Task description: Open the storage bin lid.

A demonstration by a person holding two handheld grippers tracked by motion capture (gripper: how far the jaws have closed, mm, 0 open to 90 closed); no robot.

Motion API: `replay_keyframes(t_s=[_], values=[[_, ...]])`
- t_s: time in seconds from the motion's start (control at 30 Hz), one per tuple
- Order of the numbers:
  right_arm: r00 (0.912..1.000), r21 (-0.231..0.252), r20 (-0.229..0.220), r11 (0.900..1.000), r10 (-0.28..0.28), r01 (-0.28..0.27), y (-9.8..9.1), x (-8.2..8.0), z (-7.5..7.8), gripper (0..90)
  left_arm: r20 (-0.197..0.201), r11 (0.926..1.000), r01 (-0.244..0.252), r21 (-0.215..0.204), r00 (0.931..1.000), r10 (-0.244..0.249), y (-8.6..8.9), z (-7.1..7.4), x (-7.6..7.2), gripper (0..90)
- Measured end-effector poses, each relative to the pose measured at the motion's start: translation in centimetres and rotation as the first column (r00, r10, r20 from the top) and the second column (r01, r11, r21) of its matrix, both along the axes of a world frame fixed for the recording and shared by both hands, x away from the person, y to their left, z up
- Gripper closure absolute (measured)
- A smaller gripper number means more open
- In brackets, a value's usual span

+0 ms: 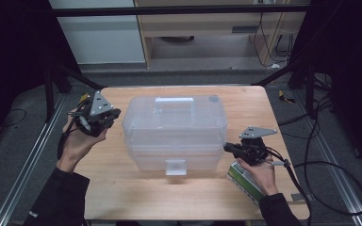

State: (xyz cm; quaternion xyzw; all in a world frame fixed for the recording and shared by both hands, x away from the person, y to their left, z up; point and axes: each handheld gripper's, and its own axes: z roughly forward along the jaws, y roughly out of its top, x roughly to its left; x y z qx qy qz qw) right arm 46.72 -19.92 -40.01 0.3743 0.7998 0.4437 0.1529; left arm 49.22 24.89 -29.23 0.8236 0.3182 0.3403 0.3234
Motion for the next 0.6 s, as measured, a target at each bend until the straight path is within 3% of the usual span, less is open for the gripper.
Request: replay_keyframes(t_s=[0.1,0.2,0.33,0.4,0.6], values=[[1.0,0.0,0.0,1.0,-0.002,0.002,0.0,0.0,0.0,90.0,0.021,0.9987,-0.022,-0.047,0.9995,0.023,0.8,-0.5,-0.4,89.3],[1.0,-0.003,0.002,1.0,-0.006,0.006,0.1,-0.1,0.0,90.0,0.014,0.9943,-0.069,-0.082,0.9974,0.07,1.6,-1.4,-1.2,89.4],[1.0,-0.002,0.002,1.0,-0.008,0.008,0.1,-0.1,0.0,90.0,-0.001,0.9867,-0.091,-0.135,0.9958,0.092,2.7,-3.1,-1.8,89.4],[0.9999,-0.004,0.004,0.9999,-0.011,0.011,0.1,-0.1,0.0,90.0,-0.034,0.98,-0.112,-0.165,0.9936,0.107,3.0,-4.2,-2.3,89.4],[0.9999,0.002,0.008,0.9999,-0.01,0.01,0.1,-0.1,0.0,90.0,-0.091,0.9731,-0.122,-0.195,0.9902,0.106,3.5,-7.2,-2.9,89.4]])
